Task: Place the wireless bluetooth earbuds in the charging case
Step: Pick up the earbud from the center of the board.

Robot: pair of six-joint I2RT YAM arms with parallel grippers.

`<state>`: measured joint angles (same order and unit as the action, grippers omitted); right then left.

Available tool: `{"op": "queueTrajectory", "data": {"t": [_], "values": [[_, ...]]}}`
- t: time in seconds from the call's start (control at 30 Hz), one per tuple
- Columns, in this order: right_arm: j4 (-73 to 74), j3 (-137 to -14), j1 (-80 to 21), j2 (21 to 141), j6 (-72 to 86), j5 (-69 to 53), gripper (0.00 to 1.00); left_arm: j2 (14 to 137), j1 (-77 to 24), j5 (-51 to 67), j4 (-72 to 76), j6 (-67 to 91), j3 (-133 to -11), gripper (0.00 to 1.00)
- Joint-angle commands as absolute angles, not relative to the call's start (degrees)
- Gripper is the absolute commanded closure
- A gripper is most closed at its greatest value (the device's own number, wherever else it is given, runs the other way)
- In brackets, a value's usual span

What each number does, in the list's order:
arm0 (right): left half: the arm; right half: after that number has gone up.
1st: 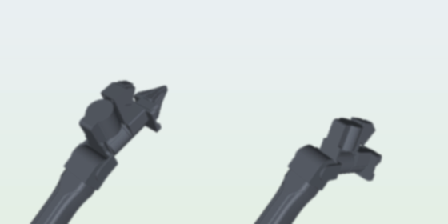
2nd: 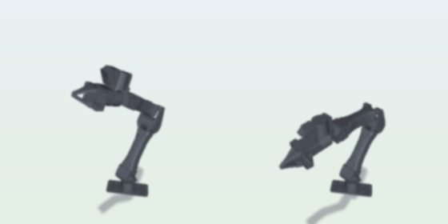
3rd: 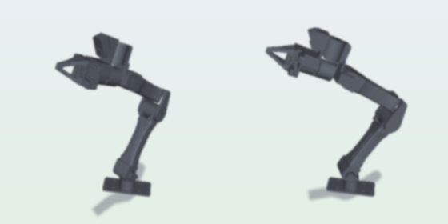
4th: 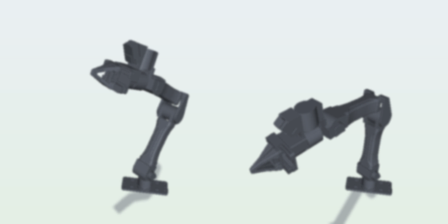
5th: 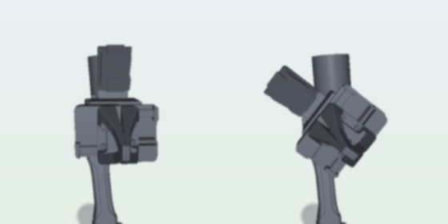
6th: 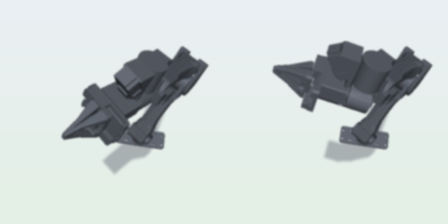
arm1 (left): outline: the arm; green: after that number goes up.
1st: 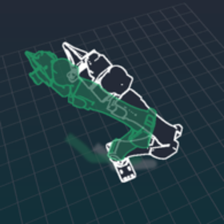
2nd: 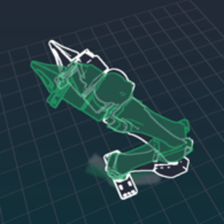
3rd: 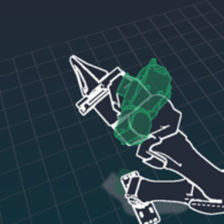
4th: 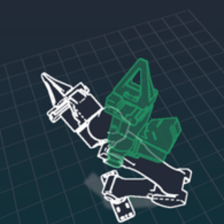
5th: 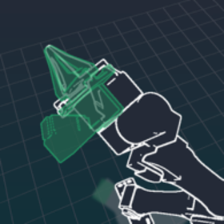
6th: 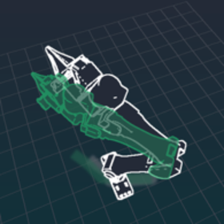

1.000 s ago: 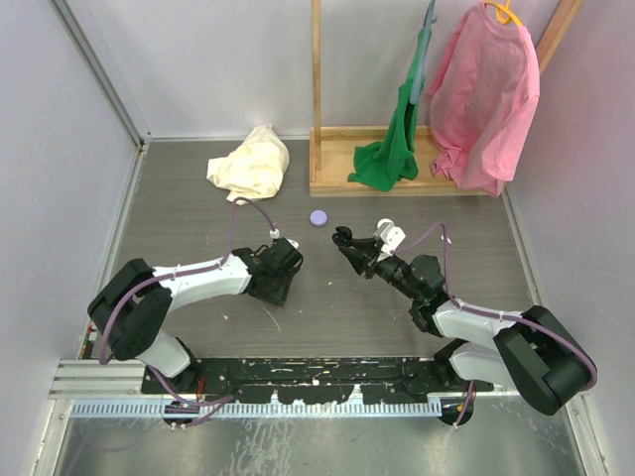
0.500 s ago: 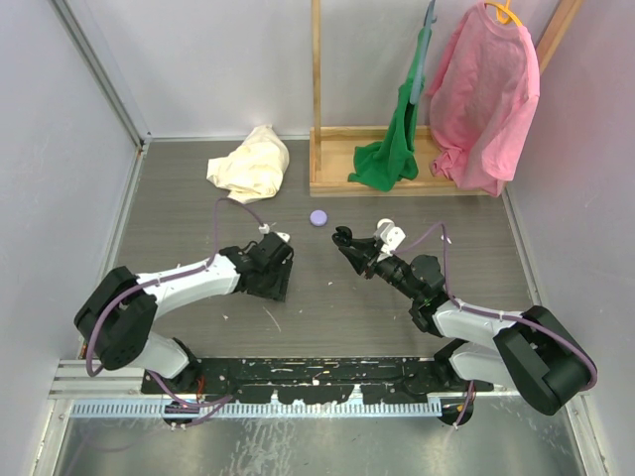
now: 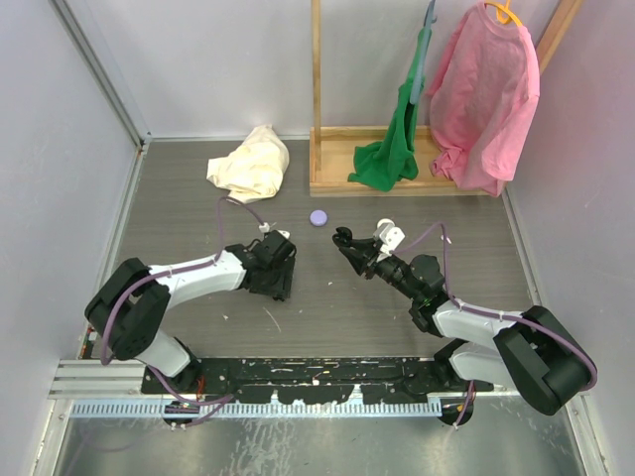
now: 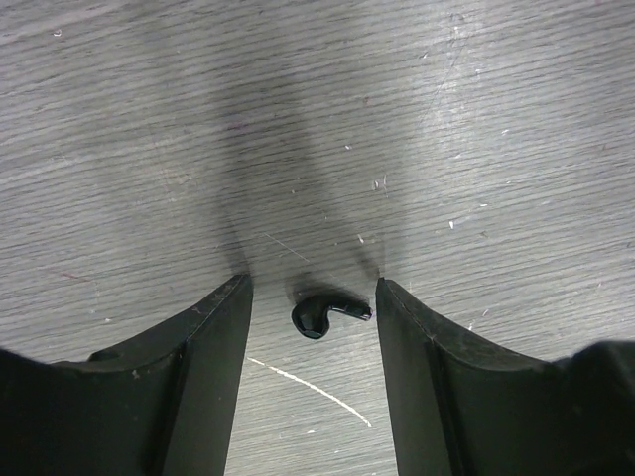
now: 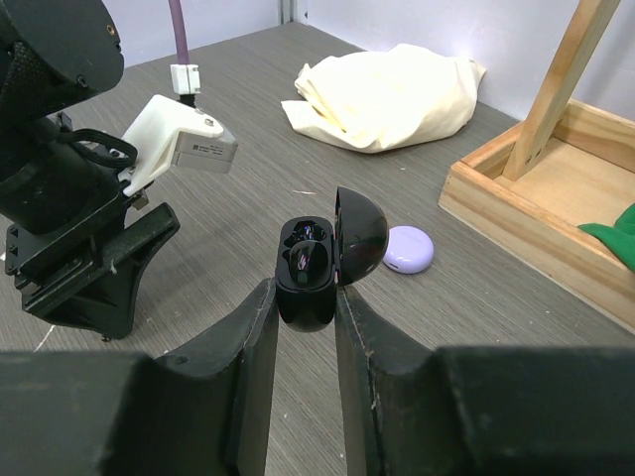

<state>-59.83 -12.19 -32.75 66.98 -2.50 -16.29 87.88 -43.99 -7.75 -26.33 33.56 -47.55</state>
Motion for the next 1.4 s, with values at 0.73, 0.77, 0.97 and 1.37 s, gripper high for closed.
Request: {"op": "queueTrajectory", "data": {"t": [0.73,0.77,0.97,1.37], "values": [[-62.5,-13.4,-32.5,65.4,-3.1,-15.4,0.99,81.9,-45.6,-11.0,-33.6,30.2,-49.2,0.53],[-62.5,-13.4,-32.4,65.3,-3.1,-15.4,0.99,82.4,-45.6,-10.4,-33.7,29.7,-50.0,0.53],[-62.5,-13.3,-32.4,65.1,-3.0,-15.3,0.99,85.8,-44.9,-7.6,-33.8,27.9,-53.2,0.63],[-62.3,-13.4,-32.5,64.9,-3.0,-15.2,0.99,91.9,-43.4,-2.8,-35.3,25.7,-56.8,0.72]]}}
